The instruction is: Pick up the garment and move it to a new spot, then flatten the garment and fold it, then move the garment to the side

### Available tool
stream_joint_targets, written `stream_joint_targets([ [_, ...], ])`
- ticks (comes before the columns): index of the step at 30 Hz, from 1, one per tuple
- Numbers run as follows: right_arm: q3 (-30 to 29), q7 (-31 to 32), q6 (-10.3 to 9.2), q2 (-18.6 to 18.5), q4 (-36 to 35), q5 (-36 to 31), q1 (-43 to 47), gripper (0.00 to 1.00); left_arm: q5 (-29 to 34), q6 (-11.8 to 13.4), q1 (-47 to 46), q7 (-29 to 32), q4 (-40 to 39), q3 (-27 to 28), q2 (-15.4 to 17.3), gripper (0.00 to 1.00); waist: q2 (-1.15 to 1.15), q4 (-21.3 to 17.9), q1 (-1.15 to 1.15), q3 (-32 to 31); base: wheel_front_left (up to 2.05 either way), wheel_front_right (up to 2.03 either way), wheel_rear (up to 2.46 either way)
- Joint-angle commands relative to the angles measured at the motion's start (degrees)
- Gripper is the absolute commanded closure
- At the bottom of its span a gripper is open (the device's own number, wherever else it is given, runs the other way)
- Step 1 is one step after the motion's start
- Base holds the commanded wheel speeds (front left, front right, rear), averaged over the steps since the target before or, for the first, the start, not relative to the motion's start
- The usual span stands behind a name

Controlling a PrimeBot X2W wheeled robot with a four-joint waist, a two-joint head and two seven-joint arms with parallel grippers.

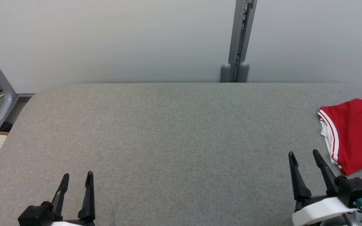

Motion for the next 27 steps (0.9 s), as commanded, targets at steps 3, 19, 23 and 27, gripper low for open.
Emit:
stream_joint_targets([
  [3, 0.4, -0.4, 0.01, 0.1, -0.9, -0.1, 1.2, 0.00, 2.1, -0.7, 0.7, -0.2, -0.3, 0.7, -0.4, 0.00, 0.00, -0.2, 0.00, -0.3, 0.00, 0.00, 0.00],
  [19, 1.2, -0.4, 0.01, 0.2, -1.8, 0.1, 1.9, 0.00, 4.6, -2.1, 0.7, -0.2, -0.1, 2.2, -1.9, 0.00, 0.00, -0.7, 0.00, -0.7, 0.00, 0.00, 0.00],
  [23, 1.3, -0.4, 0.01, 0.2, -1.7, 0.5, 1.8, 0.00, 4.9, -2.3, 0.5, -0.2, 0.4, 2.4, -2.1, 0.00, 0.00, -0.7, 0.00, -0.7, 0.00, 0.00, 0.00],
  [27, 1.3, -0.4, 0.01, 0.2, -1.6, 0.5, 1.7, 0.00, 5.1, -2.5, 0.4, -0.2, 0.6, 2.6, -2.2, 0.00, 0.00, -0.7, 0.00, -0.7, 0.00, 0.00, 0.00],
])
